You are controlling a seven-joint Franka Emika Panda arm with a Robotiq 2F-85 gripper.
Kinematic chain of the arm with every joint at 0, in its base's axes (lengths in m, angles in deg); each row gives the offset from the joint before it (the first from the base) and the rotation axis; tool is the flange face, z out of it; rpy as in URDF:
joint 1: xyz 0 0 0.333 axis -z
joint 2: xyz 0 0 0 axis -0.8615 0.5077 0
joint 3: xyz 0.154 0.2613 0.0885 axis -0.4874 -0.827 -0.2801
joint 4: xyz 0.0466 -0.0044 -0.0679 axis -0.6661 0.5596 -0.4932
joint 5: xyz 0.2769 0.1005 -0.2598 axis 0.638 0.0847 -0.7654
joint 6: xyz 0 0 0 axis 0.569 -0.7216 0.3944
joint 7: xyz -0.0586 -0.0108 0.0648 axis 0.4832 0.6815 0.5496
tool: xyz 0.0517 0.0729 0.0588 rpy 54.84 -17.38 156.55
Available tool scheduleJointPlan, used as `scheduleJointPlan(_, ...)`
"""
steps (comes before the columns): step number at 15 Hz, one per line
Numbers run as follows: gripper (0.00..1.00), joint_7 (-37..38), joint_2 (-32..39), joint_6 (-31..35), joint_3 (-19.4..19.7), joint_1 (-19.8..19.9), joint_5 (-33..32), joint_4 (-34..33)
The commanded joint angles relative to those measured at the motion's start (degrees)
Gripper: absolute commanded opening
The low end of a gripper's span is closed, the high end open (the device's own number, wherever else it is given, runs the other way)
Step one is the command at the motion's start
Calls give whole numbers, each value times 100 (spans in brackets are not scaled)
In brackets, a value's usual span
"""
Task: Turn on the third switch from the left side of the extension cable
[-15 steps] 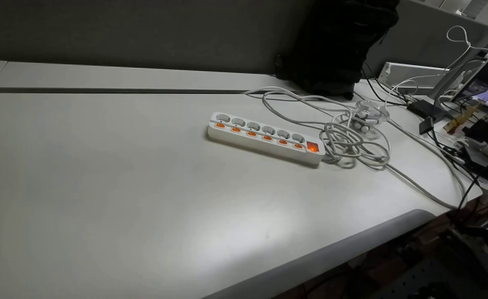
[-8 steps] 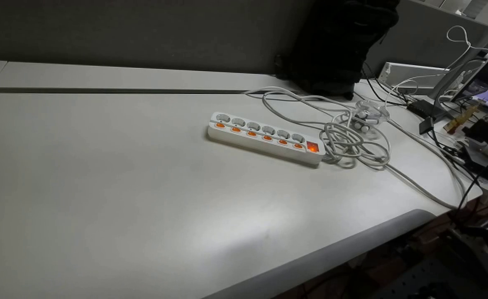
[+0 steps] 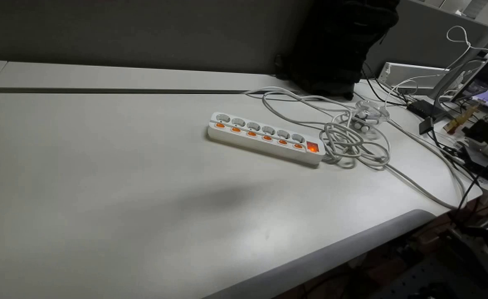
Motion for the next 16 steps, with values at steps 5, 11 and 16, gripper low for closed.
scheduleJointPlan(5, 100, 1246, 561, 1327, -111, -109, -856, 160)
scheduleJointPlan(11, 100, 1177, 821, 1392, -108, -132, -764, 126)
scheduleJointPlan(16, 72, 561, 1514, 1456, -111, -274, -108, 92)
